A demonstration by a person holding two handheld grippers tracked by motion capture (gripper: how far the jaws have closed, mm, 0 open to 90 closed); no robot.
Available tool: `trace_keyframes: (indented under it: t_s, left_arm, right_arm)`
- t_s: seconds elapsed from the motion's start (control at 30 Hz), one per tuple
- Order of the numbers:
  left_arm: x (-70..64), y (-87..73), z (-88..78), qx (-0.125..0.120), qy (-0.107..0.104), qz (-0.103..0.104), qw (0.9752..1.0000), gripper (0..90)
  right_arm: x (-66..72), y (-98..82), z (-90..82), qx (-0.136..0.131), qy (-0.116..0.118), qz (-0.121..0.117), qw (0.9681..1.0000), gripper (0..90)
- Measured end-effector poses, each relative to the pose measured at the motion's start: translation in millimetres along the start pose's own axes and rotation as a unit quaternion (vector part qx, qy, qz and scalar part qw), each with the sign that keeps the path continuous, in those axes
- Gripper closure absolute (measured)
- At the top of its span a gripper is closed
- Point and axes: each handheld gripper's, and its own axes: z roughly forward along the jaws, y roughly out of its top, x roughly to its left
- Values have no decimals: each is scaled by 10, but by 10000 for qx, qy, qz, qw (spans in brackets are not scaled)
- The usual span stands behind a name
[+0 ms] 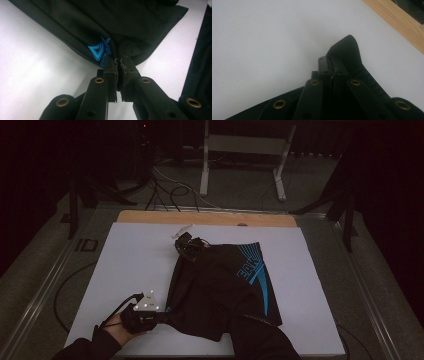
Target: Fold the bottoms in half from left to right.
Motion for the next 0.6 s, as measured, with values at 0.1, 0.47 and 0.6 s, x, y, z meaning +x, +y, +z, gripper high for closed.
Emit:
trace_keyframes:
  t_s: [0.1, 0.47, 0.6]
  left_arm:
    - [-14, 18, 2, 3, -36, 13, 10000, 854]
    - [-72, 129, 2, -47, -120, 120, 9998, 854]
    - [-97, 197, 3, -69, -149, 187, 9997, 854]
  right_arm:
    - [-3, -8, -36, -30, 47, 4, 10000, 884]
    - [-61, -38, -169, -117, 61, 34, 9999, 884]
    - [-96, -35, -222, -144, 54, -42, 9999, 884]
